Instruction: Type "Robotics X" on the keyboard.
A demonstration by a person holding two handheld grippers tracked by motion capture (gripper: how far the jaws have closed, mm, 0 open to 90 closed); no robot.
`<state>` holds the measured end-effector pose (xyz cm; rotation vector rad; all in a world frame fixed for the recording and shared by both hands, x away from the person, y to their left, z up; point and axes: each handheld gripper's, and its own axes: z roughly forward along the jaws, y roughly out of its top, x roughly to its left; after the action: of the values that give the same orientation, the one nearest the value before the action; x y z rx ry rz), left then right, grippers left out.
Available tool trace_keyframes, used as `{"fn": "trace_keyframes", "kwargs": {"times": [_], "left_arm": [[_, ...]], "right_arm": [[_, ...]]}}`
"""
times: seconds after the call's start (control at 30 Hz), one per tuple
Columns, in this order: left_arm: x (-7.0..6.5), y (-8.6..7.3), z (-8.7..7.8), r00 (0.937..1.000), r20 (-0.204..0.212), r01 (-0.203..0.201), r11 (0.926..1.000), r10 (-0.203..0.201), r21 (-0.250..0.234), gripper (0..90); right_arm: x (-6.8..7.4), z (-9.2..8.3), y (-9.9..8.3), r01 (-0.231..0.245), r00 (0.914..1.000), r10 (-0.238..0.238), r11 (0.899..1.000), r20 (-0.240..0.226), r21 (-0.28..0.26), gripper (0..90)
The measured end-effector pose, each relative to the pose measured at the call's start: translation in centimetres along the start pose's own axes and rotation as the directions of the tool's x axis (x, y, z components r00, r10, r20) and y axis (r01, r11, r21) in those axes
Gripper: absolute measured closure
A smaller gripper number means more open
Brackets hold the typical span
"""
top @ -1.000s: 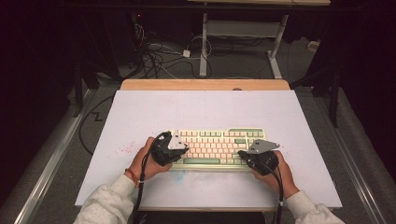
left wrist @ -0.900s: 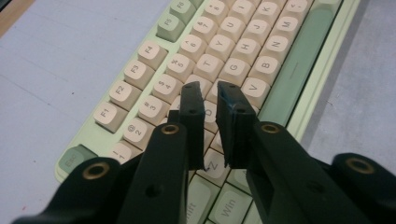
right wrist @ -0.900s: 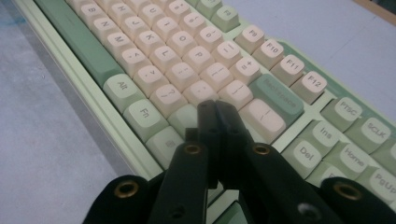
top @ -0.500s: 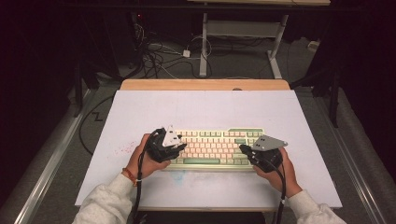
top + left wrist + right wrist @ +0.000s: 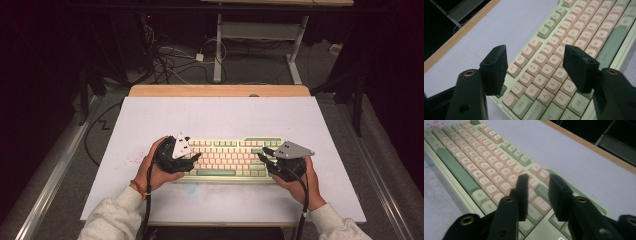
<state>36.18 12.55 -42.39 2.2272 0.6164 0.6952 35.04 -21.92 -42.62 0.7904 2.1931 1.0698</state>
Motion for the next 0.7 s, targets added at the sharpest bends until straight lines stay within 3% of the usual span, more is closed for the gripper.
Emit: {"fn": "trace_keyframes", "kwargs": {"times": [0.13,0.33,0.43,0.5,0.7], "left_arm": [[-0.02,0.06,-0.05,0.9998,-0.015,0.015,0.9997,-0.015,-0.018,22.3],[-0.11,-0.05,0.02,0.9992,-0.029,0.027,0.9987,-0.028,-0.042,17.6],[-0.24,-0.08,-0.01,0.9993,-0.031,0.021,0.9984,-0.022,-0.052,16.4],[-0.32,-0.06,-0.06,0.9992,-0.034,0.019,0.9981,-0.021,-0.058,16.1],[-0.63,-0.06,0.09,0.9985,-0.054,-0.001,0.9989,-0.002,-0.048,14.8]], "right_arm": [[-0.09,0.08,0.02,-0.020,0.9997,0.020,1.000,0.016,-0.007,49.8],[0.08,0.31,-0.08,-0.024,0.9985,0.025,0.999,0.048,-0.029,26.4],[0.12,0.46,-0.06,-0.046,0.9954,0.049,0.998,0.082,-0.044,19.7],[0.08,0.47,-0.05,-0.054,0.9954,0.058,0.997,0.076,-0.060,18.1],[0.36,0.52,0.12,-0.031,0.9950,0.037,0.997,0.093,-0.067,17.0]]}}
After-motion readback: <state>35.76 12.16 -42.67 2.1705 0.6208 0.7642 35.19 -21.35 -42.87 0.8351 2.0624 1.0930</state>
